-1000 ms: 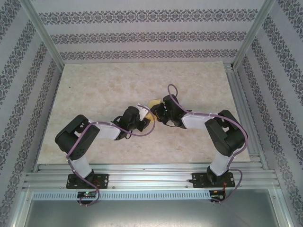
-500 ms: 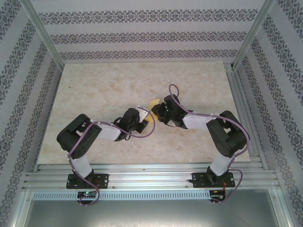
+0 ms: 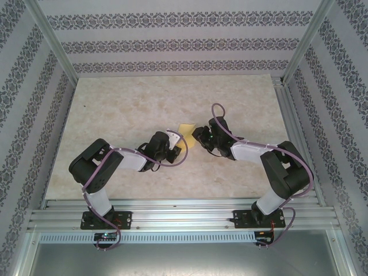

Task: Fold a paper plane with a square sheet of paper (pick it up from the middle)
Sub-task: Fourth fold the wing at the center of the table.

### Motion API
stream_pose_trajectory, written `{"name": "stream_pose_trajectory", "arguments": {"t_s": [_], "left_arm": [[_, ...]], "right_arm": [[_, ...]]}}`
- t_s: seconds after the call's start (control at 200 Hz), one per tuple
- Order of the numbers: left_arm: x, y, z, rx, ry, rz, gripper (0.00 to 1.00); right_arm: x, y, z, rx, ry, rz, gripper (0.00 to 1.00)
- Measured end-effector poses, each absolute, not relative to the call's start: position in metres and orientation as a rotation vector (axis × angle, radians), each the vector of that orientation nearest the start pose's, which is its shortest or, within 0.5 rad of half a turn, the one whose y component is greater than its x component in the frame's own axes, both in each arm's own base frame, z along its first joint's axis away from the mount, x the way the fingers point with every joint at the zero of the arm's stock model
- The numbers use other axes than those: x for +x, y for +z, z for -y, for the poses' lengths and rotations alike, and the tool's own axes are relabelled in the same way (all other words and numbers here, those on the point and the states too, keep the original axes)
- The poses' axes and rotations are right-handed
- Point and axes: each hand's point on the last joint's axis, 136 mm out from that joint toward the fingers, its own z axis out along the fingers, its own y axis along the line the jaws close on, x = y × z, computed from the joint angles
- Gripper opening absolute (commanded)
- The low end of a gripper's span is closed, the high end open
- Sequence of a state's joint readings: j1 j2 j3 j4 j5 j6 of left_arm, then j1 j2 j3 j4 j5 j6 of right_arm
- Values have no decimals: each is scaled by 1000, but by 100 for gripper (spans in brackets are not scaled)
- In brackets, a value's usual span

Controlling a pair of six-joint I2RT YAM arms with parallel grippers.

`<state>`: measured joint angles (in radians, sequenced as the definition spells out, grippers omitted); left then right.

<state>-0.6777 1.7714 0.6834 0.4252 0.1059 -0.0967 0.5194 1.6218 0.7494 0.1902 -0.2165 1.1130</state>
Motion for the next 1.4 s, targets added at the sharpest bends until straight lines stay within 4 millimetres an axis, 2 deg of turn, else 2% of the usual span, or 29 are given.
{"name": "stream_pose_trajectory", "arguments": {"t_s": [0.145,0.315,0.594,0.834,1.054,1.399], "left_arm": [[320,31,289,641,-613,-2217,15],[317,32,292,538,-695,-2264,14],[313,28,290,388,-767,-2330,14],[311,22,288,299,-798,-2371,14],[312,23,287,209,-839,-2385,14],[311,24,288,129,-909,-2401,14]], "right_arm": [[348,74,-245,512,1034,-2427,28],[345,59,-248,450,997,-2481,26],[347,53,-269,349,985,-2538,26],[352,52,-274,317,973,-2556,26],[349,42,-277,310,955,-2600,26],[346,39,-280,280,953,-2616,30]]}}
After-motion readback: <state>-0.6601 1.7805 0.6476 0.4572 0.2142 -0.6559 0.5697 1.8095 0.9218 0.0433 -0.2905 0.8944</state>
